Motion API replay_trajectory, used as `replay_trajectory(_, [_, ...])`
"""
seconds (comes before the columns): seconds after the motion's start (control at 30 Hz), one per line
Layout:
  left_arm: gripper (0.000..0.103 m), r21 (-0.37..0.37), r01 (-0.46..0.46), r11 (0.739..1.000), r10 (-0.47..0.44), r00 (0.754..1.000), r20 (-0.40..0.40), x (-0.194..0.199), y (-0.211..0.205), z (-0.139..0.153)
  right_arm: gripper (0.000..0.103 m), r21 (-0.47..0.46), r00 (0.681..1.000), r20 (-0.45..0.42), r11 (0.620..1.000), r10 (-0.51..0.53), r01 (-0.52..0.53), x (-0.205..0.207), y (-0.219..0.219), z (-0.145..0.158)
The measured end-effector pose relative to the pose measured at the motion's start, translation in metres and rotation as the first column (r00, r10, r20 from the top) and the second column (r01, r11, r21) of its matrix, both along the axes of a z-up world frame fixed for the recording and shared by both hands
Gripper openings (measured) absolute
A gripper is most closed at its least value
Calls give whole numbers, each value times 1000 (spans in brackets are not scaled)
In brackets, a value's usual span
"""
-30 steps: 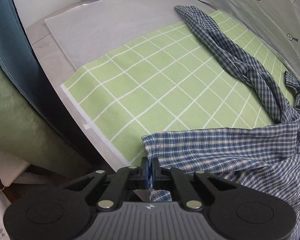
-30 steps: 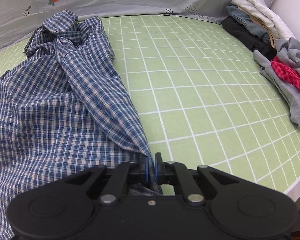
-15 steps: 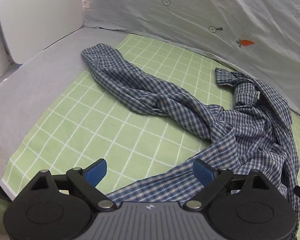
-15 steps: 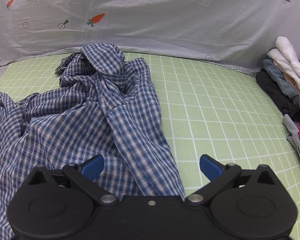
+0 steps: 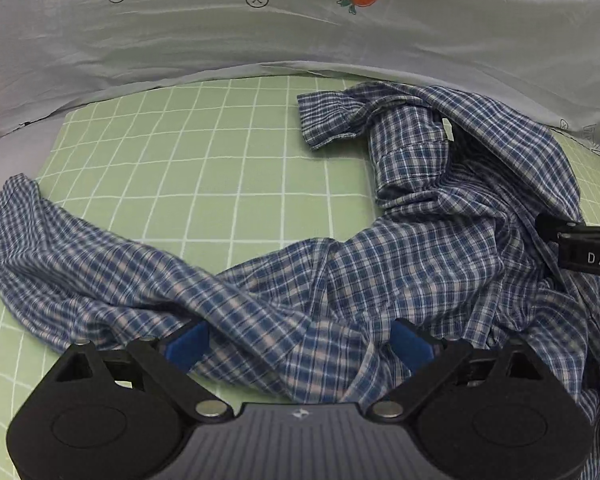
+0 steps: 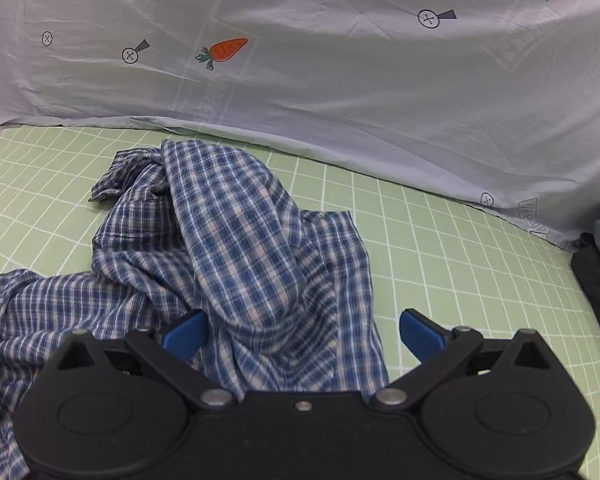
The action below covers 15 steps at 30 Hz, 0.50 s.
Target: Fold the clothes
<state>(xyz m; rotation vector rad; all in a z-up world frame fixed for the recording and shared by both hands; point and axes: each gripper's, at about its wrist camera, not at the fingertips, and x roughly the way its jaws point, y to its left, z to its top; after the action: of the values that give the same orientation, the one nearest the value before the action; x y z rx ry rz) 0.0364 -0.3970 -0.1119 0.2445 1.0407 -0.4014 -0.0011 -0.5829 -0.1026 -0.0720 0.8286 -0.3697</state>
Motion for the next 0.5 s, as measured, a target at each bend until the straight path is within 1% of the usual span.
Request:
replay_trajectory(0.07, [97, 44, 0, 999, 0, 1000, 10, 15, -13, -12, 103, -14, 1000, -13, 1000, 16, -16, 25, -6, -8])
replay_trajectory(0.13, [97, 93, -23, 995, 20, 999, 29, 27, -19, -23, 103, -34, 999, -44, 999, 16, -18, 50, -13, -20])
replay_trajectory(0.17, [103, 90, -38, 995, 34, 999, 40, 31, -19, -26, 103, -37, 998, -54, 999, 19, -21, 62, -17, -27])
replay_trajectory(0.23, [103, 57, -66, 996, 63, 996, 57, 37, -14, -28, 103, -21, 997, -70, 999, 31, -32, 81, -24, -37])
replay_trajectory(0.3, [103, 41, -95, 995, 92, 993, 78, 41, -8, -28, 103, 1, 996, -78, 999, 33, -33, 98, -32, -46])
replay_trajectory(0.33, [103, 39, -116, 992, 111, 989, 101, 43, -6, -28, 103, 18, 998, -56, 999, 28, -27, 104, -37, -48])
replay_trajectory(0.43, [103, 45, -168, 985, 160, 975, 155, 54, -1, -28, 103, 110, 1000, -17, 994, 2, 0, 122, -57, -52])
replay_trajectory(0.5, [103, 53, -200, 978, 187, 963, 192, 66, -1, -30, 103, 147, 1000, 10, 989, -17, 15, 135, -66, -55])
